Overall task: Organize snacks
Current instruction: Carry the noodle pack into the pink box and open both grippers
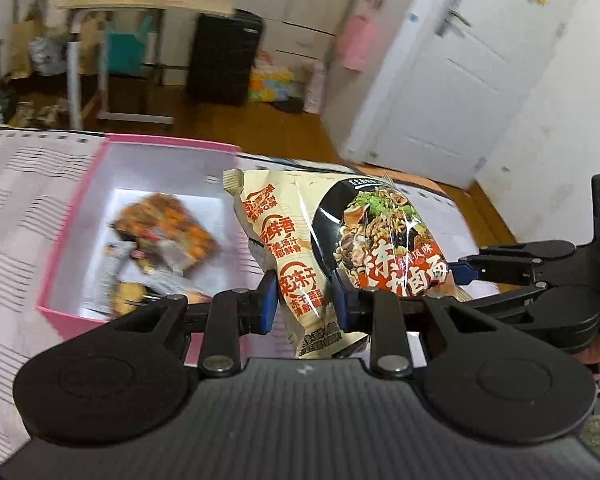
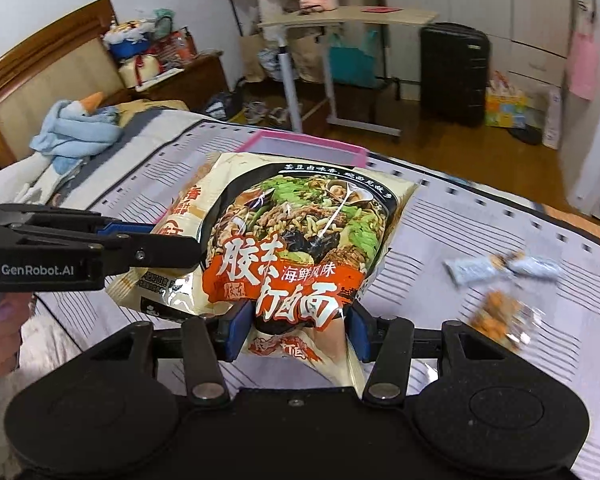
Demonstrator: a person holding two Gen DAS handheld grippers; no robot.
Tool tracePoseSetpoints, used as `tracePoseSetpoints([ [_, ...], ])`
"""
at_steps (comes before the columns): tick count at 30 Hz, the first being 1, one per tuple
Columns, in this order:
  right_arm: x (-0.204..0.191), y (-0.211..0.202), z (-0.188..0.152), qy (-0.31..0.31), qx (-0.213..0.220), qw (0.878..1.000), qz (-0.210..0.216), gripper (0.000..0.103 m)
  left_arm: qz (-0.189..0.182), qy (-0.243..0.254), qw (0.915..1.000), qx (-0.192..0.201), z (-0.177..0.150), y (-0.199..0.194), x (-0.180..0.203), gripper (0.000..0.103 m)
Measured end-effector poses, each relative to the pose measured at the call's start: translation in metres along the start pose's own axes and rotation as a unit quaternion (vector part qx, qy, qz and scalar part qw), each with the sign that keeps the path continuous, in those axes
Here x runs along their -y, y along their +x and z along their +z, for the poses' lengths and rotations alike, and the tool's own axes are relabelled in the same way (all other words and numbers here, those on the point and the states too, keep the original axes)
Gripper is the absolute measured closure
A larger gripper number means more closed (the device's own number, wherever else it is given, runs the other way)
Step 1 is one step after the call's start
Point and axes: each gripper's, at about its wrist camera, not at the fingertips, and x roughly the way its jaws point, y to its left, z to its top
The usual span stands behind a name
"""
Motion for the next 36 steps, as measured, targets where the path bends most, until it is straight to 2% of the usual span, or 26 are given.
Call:
tracePoseSetpoints([
  [4, -0.012, 0.035, 0.021, -0.002, -0.001, 1.000, 0.011, 0.047, 0.030, -0.017, 0.9994, 0.005, 0.008, 0.006, -0.031, 0.076],
  [9, -0.027, 0.075, 0.041, 0.000, -0.019, 1.000, 0.021, 0.047, 0.050, -0.039, 0.9980, -0.004, 0.019, 0.020, -0.078, 0.075],
  [19, -0.055, 0.144, 0.053, 0.025, -0.065, 0.997, 0.013, 0.047, 0.075, -0.044, 0.9953, -0.042, 0.025, 0.058, -0.143, 0.076],
  [24, -0.065, 0.170, 0.041, 0.021, -0.083, 0.996, -0.002, 0.047, 0.098, -0.009, 0.9925, -0.073, 0.019, 0.078, -0.151, 0.076],
  [27, -0.068, 0.177, 0.037, 0.025, -0.091, 0.996, -0.002, 0.046, 0.122, 0.013, 0.9897, -0.074, 0.013, 0.084, -0.148, 0.074],
  [28, -0.070, 0.176, 0.035, 0.024, -0.091, 0.996, -0.001, 0.044, 0.138, 0.026, 0.9878, -0.067, 0.011, 0.084, -0.145, 0.072],
  [30, -0.074, 0.170, 0.034, 0.015, -0.080, 0.997, -0.007, 0.036, 0.160, 0.052, 0.9840, -0.058, 0.006, 0.084, -0.138, 0.059],
  [31, -0.076, 0.165, 0.033, 0.007, -0.076, 0.997, -0.014, 0.035, 0.162, 0.060, 0.9834, -0.057, 0.005, 0.083, -0.135, 0.054],
  [33, -0.076, 0.159, 0.033, 0.000, -0.073, 0.997, -0.025, 0.035, 0.159, 0.054, 0.9842, -0.058, 0.004, 0.080, -0.133, 0.053],
  [36, -0.072, 0.148, 0.032, 0.003, -0.072, 0.997, -0.017, 0.035, 0.151, 0.043, 0.9864, -0.048, 0.004, 0.071, -0.131, 0.052],
])
